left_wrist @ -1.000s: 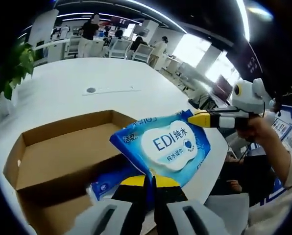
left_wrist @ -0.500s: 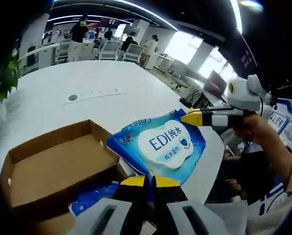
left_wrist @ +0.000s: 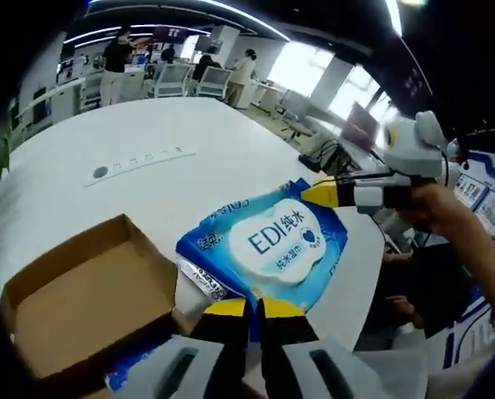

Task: Operate the shoe box by opening the lid, removing the specified soft item, and placing it in the target area until the item is outside and the box remains undamaged.

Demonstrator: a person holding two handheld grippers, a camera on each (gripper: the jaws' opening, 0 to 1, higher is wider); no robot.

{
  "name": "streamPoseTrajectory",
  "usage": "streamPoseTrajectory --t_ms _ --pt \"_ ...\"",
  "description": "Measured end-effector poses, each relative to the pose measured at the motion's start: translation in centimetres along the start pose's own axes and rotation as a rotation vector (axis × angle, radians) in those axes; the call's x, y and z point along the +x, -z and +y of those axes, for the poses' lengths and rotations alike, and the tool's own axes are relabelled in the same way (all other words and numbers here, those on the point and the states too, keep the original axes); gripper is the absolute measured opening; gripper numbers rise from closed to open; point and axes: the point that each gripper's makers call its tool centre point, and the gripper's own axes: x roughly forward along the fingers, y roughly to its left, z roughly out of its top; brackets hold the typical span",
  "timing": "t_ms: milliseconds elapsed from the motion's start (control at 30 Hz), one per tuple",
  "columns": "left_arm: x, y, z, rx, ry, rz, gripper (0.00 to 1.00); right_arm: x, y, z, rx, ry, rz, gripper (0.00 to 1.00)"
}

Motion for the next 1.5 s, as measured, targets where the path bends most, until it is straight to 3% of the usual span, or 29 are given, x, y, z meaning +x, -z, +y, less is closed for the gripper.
streamPoseTrajectory --t_ms 567,933,1500 --pt "4.3 1.5 1.3 0.115 -0.071 0.139 0.03 3.8 2.6 -2.4 0.0 0.027 0.057 0.0" --pt "5.3 2.1 2.8 0.243 -0.149 0.202 0.03 6.1 3.6 -2.7 -0.006 0.014 0.08 0.0" --pt "6.5 3.0 3.6 0.358 -0.193 0.257 0.03 7.9 4.2 -3.0 -0.073 0.014 0.103 0.0"
